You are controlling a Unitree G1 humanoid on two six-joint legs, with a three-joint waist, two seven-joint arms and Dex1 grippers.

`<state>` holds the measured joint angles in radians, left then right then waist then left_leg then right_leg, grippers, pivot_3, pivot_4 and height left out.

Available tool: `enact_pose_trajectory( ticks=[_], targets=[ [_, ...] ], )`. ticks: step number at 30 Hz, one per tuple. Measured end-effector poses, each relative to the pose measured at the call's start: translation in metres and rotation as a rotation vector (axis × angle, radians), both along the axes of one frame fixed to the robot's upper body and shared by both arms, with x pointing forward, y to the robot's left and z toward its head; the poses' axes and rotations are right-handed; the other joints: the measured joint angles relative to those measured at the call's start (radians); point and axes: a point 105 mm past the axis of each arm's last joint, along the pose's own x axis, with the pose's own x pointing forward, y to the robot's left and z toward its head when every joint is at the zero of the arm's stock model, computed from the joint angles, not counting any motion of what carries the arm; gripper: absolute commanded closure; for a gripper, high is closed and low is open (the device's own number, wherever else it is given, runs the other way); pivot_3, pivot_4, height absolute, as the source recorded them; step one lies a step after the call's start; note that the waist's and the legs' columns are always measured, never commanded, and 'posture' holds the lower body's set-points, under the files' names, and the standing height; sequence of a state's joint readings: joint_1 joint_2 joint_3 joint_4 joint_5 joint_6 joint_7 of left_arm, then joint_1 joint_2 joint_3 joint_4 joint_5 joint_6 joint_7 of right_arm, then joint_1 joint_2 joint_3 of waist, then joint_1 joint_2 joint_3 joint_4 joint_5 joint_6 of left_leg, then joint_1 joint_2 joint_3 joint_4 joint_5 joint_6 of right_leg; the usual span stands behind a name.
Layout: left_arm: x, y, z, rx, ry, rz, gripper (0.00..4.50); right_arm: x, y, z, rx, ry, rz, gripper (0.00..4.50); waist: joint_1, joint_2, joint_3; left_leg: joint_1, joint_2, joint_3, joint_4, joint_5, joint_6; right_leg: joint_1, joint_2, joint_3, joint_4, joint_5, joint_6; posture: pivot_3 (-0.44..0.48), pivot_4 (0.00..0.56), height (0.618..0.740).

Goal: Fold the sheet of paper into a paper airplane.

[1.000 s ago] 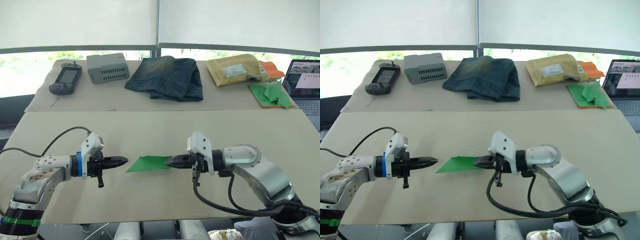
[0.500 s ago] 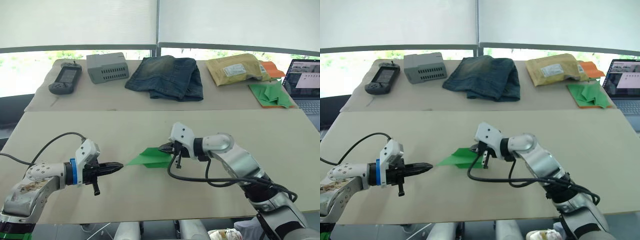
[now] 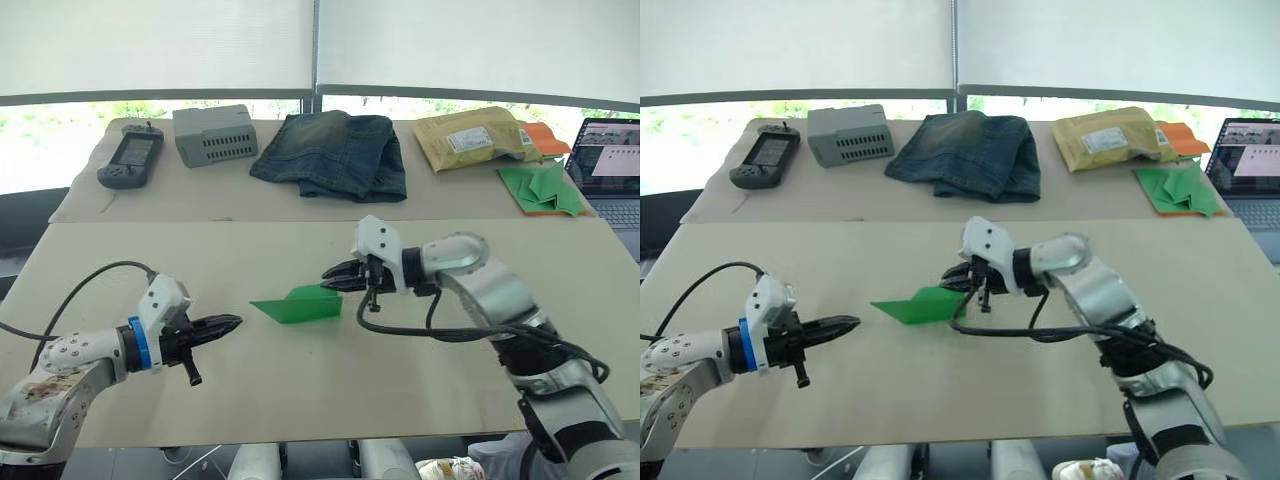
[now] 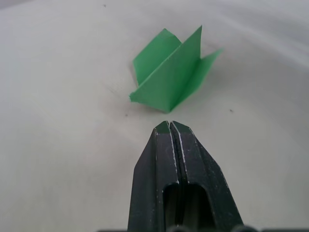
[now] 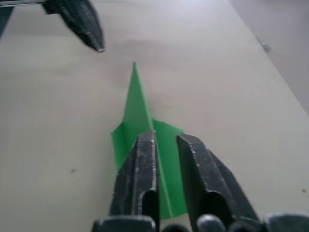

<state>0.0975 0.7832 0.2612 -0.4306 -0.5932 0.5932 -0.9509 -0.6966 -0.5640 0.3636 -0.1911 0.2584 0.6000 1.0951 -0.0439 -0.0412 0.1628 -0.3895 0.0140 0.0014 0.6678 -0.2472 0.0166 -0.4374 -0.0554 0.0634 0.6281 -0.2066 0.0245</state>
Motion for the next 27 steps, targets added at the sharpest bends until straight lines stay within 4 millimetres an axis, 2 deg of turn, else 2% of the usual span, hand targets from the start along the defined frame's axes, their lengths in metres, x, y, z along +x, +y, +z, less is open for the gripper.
enact_pose_trajectory(
  ticks=[3,7,8,14,16,19,27],
  targets=[
    [0.002,-0.002,0.005,-0.029,-0.018,-0.001,3.66,-0.005,0.009,-0.010,-0.035,0.038,0.034,1.49,-0.003,0.000,0.000,0.000,0.000,0.000,0.000,0.000,0.000,0.000,0.001,0.000,0.001,0.000,0.000,0.000,0.150,0.728],
    [0.001,-0.001,0.006,-0.048,-0.019,0.013,2.32,0.007,0.023,-0.013,-0.075,0.010,0.038,0.14,-0.002,0.000,0.000,0.000,0.000,0.001,0.000,0.001,-0.001,-0.001,0.001,0.000,0.001,0.001,-0.001,0.000,0.150,0.728],
    [0.000,0.000,0.006,-0.047,-0.018,0.019,1.97,0.009,0.024,-0.013,-0.082,0.001,0.037,0.00,-0.001,0.000,0.000,0.000,0.000,0.000,0.000,0.001,-0.001,-0.001,0.000,0.000,0.001,0.001,-0.001,0.000,0.150,0.728],
    [-0.009,0.007,0.000,-0.033,0.001,0.062,0.01,0.024,0.034,-0.026,-0.149,-0.003,0.047,0.00,-0.001,0.000,0.000,-0.001,0.000,0.000,0.000,0.000,-0.001,-0.001,0.000,0.000,0.001,0.001,-0.002,0.000,0.150,0.728],
    [-0.011,0.009,0.000,-0.026,-0.002,0.077,0.01,0.023,0.039,-0.029,-0.160,0.010,0.070,0.00,-0.001,0.000,0.000,0.000,0.000,0.000,0.000,0.000,-0.001,-0.001,0.000,0.000,0.001,0.001,-0.002,0.000,0.150,0.728],
    [-0.016,0.011,-0.004,-0.013,0.006,0.095,0.00,0.026,0.041,-0.035,-0.193,0.014,0.079,0.78,-0.001,0.001,0.001,0.000,0.000,0.000,0.000,0.000,-0.001,-0.001,-0.001,0.000,0.001,0.001,-0.002,0.000,0.150,0.728],
    [-0.020,0.012,-0.007,-0.007,0.010,0.109,0.00,0.023,0.038,-0.049,-0.274,0.020,0.127,3.56,0.000,0.001,0.001,0.000,0.000,0.000,0.000,0.001,-0.001,-0.001,-0.001,0.000,0.001,0.001,-0.002,0.000,0.150,0.728]
  ],
)
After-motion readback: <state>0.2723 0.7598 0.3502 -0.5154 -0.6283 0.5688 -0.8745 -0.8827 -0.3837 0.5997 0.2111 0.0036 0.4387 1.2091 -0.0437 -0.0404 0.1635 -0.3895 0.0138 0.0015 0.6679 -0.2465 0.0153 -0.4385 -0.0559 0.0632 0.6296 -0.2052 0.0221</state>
